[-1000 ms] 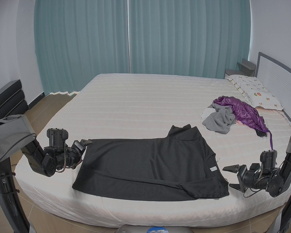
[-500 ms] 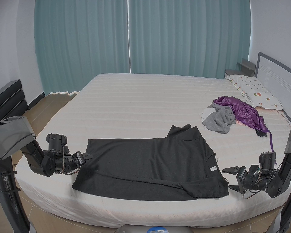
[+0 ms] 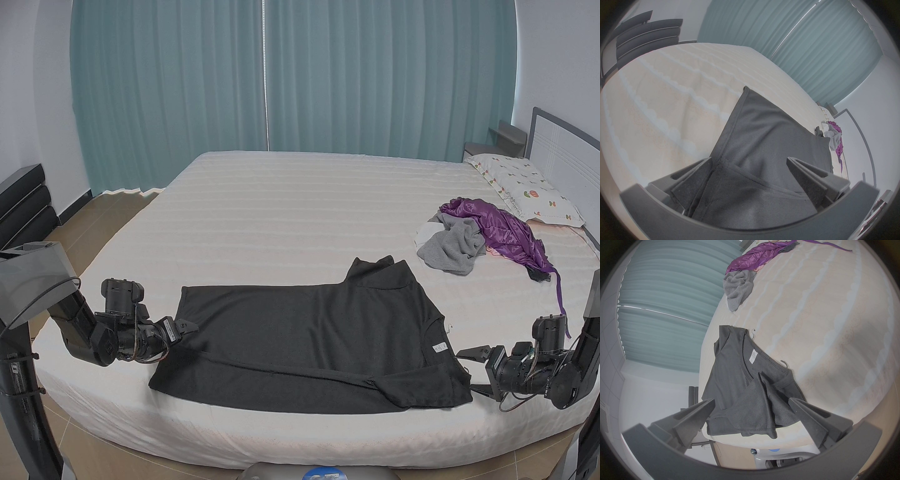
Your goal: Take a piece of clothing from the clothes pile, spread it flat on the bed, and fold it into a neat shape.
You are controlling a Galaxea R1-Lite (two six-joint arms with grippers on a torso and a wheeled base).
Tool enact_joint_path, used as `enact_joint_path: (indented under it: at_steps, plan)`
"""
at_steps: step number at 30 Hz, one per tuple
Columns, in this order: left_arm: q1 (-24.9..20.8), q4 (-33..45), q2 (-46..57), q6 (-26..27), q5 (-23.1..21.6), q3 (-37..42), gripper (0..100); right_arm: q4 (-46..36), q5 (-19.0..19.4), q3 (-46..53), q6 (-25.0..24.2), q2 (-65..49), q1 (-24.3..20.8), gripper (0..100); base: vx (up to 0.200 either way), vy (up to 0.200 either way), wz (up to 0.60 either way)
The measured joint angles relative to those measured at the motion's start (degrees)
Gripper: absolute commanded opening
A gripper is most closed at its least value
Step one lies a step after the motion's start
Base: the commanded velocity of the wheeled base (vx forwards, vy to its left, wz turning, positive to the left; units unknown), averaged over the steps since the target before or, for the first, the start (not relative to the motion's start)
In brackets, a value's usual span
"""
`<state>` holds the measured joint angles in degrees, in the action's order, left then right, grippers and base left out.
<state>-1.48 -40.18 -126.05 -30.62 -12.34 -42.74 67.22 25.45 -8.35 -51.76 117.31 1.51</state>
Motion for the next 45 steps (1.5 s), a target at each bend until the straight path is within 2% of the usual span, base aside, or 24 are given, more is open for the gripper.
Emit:
enact_joint_path:
  at_steps: [8, 16, 39, 40, 45]
  plan:
    - [-0.1, -0.8, 1.0, -0.3, -0.5, 0.7, 100, 0.0, 0.0, 0.0, 0.1, 0.1, -0.1, 100, 0.000, 0.000, 0.00]
    - [0.0, -0.8, 0.3, -0.3, -3.0, 0.7, 100, 0.0, 0.1, 0.3, 0.2, 0.1, -0.2, 100, 0.000, 0.000, 0.00]
    - [0.2, -1.6, -1.7, 0.0, -3.1, 0.6, 100, 0.1, 0.0, 0.3, 0.3, 0.7, -0.2, 100, 0.000, 0.000, 0.00]
    - [0.2, -1.6, -1.8, 0.0, -3.1, 0.6, 0, 0.1, 0.0, 0.3, 0.3, 0.7, -0.2, 100, 0.000, 0.000, 0.00]
    - [0.3, -1.5, -1.9, -0.3, -2.9, 0.7, 0, 0.1, 0.0, 0.3, 0.3, 0.7, -0.2, 100, 0.000, 0.000, 0.00]
